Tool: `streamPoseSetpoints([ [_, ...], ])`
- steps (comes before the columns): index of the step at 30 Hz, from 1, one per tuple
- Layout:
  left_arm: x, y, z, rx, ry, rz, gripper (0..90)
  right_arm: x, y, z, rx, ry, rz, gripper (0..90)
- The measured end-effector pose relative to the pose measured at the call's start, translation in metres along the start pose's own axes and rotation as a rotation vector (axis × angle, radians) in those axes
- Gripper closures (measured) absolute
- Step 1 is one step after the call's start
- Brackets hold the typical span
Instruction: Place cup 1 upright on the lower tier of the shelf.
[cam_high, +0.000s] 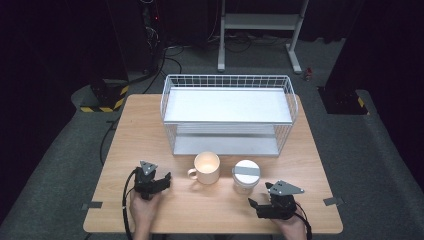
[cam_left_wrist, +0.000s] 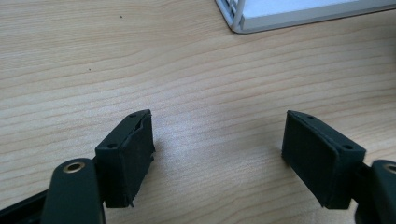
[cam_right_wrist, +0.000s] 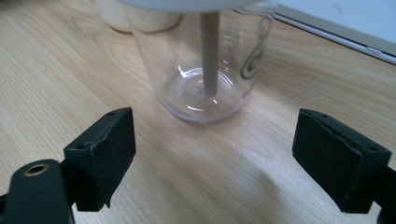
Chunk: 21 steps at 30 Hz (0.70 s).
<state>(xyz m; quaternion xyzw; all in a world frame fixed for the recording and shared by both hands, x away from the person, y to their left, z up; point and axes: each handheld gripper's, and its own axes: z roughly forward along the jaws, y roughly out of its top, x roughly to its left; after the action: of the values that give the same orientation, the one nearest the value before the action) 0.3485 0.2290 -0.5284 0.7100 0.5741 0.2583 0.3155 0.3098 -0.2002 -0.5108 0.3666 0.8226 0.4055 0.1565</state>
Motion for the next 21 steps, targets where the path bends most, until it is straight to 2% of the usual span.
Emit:
streamPoseSetpoints([
  [5, 0.0, 0.0, 0.0, 0.001, -0.001, -0.002, 25.2, 0.005, 0.005, 0.003, -0.002, 0.008, -0.028, 13.0],
  [21, 0.0, 0.0, 0.0, 0.0, 0.0, 0.0, 24.8, 0.01, 0.022, 0.02, -0.008, 0.012, -0.033, 12.9],
])
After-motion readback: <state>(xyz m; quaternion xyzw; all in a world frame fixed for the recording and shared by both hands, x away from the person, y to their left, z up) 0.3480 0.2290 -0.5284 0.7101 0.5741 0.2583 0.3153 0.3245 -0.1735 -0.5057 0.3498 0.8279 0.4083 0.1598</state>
